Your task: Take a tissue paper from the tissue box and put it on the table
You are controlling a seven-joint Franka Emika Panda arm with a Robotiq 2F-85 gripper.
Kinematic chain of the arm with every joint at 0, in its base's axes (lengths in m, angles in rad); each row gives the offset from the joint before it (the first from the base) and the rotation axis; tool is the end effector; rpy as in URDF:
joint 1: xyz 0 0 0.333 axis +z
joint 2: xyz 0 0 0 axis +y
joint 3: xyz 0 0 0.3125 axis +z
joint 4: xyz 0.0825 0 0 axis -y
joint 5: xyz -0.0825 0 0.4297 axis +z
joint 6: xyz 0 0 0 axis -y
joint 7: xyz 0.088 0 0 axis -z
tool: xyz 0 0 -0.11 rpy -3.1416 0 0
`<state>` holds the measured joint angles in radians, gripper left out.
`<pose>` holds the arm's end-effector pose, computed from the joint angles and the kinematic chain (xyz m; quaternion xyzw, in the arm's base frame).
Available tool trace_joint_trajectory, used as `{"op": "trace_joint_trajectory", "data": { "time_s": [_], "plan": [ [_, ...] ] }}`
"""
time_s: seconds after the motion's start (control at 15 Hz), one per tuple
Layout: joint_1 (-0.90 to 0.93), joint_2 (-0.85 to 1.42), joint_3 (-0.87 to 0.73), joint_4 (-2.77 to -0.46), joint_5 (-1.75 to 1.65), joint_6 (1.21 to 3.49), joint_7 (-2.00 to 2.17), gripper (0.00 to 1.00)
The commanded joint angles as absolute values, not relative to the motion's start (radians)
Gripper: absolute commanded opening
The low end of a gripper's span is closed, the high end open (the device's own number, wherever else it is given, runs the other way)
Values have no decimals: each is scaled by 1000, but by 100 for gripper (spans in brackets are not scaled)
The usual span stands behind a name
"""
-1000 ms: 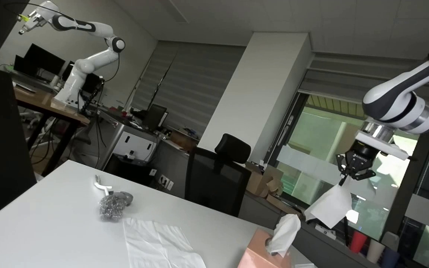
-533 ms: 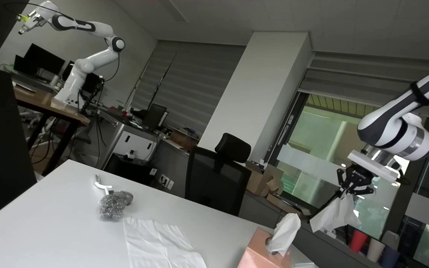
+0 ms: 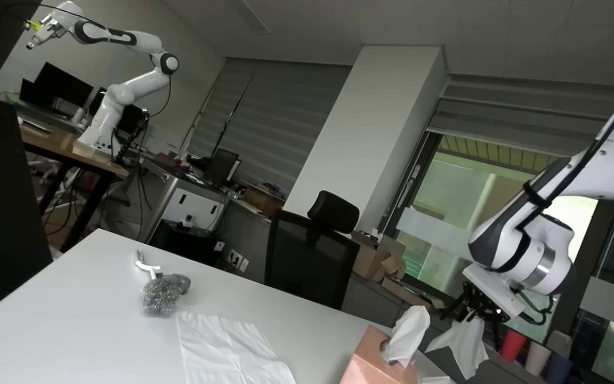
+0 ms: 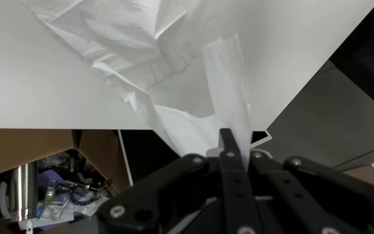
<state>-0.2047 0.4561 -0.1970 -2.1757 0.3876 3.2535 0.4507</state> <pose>0.5605 -0.2775 0.2091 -0.7832 0.5381 -0.3114 0.0092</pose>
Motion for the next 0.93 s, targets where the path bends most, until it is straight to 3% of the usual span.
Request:
{"op": "trace_joint_trajectory", "data": {
  "time_s": [0.0,0.47,0.53,0.67,0.87],
  "plan": [
    [-169,632,-198,-2100,462,3403,482,0],
    [-117,813,-189,-2054,538,3417,450,0],
    [-118,808,-182,-2055,534,3387,447,26],
    [-136,784,-154,-2059,516,3321,447,32],
    [-172,711,-92,-2074,495,3189,442,52]
  ]
}}
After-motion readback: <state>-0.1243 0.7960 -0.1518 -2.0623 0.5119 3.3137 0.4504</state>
